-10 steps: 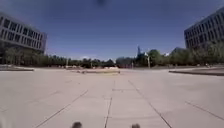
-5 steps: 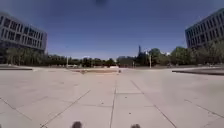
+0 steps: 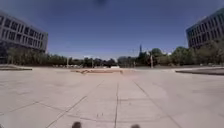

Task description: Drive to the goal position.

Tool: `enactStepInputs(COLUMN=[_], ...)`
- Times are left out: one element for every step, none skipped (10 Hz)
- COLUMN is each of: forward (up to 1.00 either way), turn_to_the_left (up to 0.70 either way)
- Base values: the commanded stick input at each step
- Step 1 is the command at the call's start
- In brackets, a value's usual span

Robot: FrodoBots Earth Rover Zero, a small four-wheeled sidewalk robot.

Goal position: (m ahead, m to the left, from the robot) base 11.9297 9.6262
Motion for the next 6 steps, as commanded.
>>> enactStepInputs(forward=[0.85,0.85,0.85,0.85,0.85,0.85], turn_to_the_left=[0.36,0.36,0.36,0.36,0.02,0.02])
